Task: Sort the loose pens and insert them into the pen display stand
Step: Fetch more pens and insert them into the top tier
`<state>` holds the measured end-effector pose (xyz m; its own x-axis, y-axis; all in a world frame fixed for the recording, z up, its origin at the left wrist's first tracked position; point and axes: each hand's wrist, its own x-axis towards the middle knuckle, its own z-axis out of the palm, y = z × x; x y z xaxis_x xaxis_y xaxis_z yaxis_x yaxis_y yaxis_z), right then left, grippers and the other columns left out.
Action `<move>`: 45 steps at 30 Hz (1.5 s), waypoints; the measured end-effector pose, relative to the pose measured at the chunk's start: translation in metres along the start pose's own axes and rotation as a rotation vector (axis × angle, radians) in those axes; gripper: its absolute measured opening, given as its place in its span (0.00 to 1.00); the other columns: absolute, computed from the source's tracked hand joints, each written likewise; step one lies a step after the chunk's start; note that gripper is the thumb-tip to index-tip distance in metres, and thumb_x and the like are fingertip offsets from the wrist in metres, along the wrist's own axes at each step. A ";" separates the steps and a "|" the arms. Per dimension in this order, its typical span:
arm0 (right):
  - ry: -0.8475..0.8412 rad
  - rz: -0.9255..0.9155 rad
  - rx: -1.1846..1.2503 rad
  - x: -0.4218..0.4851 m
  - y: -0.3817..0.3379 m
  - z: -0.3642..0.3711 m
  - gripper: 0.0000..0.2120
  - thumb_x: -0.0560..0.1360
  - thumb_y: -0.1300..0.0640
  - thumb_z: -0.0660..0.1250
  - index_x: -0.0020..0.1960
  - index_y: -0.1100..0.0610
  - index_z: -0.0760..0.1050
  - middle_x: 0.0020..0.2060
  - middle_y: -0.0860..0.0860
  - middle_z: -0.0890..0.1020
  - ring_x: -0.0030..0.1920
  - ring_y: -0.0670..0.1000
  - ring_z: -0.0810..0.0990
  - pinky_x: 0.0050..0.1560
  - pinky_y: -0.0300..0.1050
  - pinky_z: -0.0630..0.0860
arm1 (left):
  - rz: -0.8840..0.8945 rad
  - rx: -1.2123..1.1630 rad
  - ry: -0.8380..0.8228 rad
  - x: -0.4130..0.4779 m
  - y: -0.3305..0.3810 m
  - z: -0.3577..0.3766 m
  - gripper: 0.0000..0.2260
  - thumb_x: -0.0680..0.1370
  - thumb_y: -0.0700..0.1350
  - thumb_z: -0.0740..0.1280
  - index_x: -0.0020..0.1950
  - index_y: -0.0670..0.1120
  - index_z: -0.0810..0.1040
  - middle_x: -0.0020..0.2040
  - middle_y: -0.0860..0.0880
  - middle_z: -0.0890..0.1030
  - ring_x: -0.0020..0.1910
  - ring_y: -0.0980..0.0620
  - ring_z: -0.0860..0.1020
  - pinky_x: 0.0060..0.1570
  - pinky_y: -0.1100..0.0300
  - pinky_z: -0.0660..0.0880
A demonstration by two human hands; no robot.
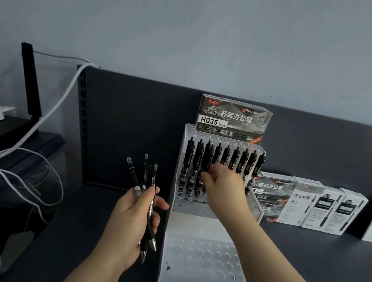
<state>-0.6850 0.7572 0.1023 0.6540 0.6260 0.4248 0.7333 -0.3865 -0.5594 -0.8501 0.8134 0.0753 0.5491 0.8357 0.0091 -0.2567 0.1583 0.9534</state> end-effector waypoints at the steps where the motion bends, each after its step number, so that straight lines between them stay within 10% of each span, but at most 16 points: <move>1: -0.009 -0.002 -0.007 0.000 0.000 0.000 0.10 0.79 0.56 0.60 0.54 0.61 0.76 0.36 0.53 0.80 0.35 0.52 0.76 0.34 0.41 0.70 | 0.002 -0.003 0.005 0.001 -0.001 0.001 0.08 0.80 0.45 0.60 0.51 0.43 0.77 0.34 0.49 0.81 0.26 0.54 0.70 0.29 0.60 0.68; 10: 0.071 0.007 0.263 -0.026 -0.010 -0.013 0.04 0.76 0.54 0.66 0.49 0.52 0.75 0.36 0.43 0.78 0.36 0.40 0.75 0.33 0.30 0.70 | 0.001 -0.033 -0.062 0.000 0.000 0.011 0.06 0.78 0.44 0.62 0.50 0.44 0.78 0.38 0.48 0.81 0.32 0.55 0.75 0.30 0.62 0.73; 16: -0.341 -0.021 0.514 -0.054 -0.021 -0.011 0.03 0.73 0.57 0.70 0.46 0.54 0.80 0.38 0.50 0.83 0.35 0.41 0.81 0.40 0.36 0.78 | -0.049 -0.135 -0.154 -0.001 -0.001 0.024 0.09 0.79 0.45 0.61 0.54 0.45 0.79 0.48 0.47 0.85 0.48 0.51 0.83 0.43 0.57 0.77; 19: -0.324 -0.027 0.497 -0.054 -0.020 -0.009 0.02 0.71 0.58 0.71 0.43 0.55 0.79 0.38 0.53 0.83 0.37 0.51 0.83 0.41 0.43 0.80 | -0.051 -0.160 -0.176 -0.002 -0.001 0.030 0.09 0.79 0.44 0.61 0.54 0.46 0.80 0.48 0.47 0.85 0.47 0.52 0.84 0.45 0.55 0.77; 26: -0.102 0.056 0.562 -0.024 -0.003 -0.034 0.03 0.74 0.55 0.68 0.44 0.53 0.79 0.33 0.47 0.81 0.26 0.36 0.73 0.28 0.29 0.72 | 0.058 -0.045 -0.045 0.007 -0.003 0.031 0.10 0.80 0.45 0.60 0.53 0.51 0.81 0.37 0.52 0.77 0.38 0.55 0.76 0.38 0.60 0.76; 31: 0.147 0.025 0.382 0.000 0.013 -0.034 0.12 0.76 0.53 0.67 0.57 0.57 0.79 0.39 0.44 0.81 0.34 0.38 0.75 0.34 0.29 0.69 | 0.113 0.042 0.032 0.015 -0.006 0.030 0.08 0.80 0.45 0.60 0.54 0.51 0.79 0.31 0.52 0.71 0.28 0.58 0.66 0.28 0.65 0.65; 45: -0.066 -0.070 0.038 0.001 0.021 -0.019 0.12 0.80 0.55 0.60 0.50 0.63 0.78 0.33 0.55 0.79 0.30 0.51 0.74 0.30 0.41 0.68 | 0.156 0.102 0.035 0.012 -0.005 0.036 0.08 0.81 0.45 0.58 0.46 0.45 0.73 0.29 0.53 0.74 0.26 0.57 0.67 0.27 0.62 0.63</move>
<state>-0.6652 0.7370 0.1041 0.5869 0.6944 0.4164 0.7683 -0.3152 -0.5572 -0.8138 0.8033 0.0817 0.4802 0.8642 0.1500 -0.2539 -0.0268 0.9669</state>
